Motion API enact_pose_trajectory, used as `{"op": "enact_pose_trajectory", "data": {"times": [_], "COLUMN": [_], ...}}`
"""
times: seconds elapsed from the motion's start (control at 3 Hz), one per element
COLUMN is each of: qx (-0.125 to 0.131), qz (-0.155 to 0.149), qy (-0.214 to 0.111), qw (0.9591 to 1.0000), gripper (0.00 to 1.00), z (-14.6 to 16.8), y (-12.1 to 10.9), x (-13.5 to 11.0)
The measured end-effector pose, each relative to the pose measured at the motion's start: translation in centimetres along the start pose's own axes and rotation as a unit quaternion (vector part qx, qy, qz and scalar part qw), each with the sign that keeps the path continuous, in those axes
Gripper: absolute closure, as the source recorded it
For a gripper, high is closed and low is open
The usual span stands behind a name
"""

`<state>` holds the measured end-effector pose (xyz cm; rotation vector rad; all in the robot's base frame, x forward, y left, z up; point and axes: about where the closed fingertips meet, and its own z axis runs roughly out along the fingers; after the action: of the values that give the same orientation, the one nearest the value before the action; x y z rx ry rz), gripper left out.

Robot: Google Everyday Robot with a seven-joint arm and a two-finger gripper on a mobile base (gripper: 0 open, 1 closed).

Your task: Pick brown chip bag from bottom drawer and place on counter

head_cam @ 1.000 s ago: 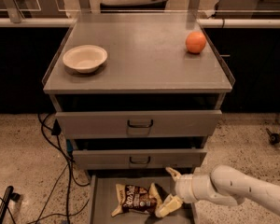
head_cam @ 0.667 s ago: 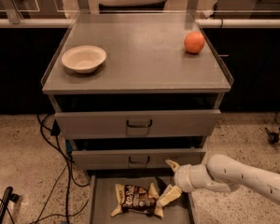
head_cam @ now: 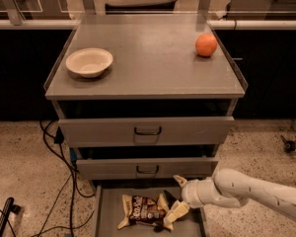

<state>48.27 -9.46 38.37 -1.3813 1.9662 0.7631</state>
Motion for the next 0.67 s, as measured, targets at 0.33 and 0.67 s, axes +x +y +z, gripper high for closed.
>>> {"op": "enact_pose_trajectory", "data": {"times": [0.33,0.67], "qx": [-0.005,-0.001], "qz": [0.043,0.059], "qy": [0.013,0.023], "qw": [0.9990,0.9980], "gripper": [0.00,0.00], "z": [2.7,4.8], "y": [1.1,2.2], "x": [5.2,9.1]}}
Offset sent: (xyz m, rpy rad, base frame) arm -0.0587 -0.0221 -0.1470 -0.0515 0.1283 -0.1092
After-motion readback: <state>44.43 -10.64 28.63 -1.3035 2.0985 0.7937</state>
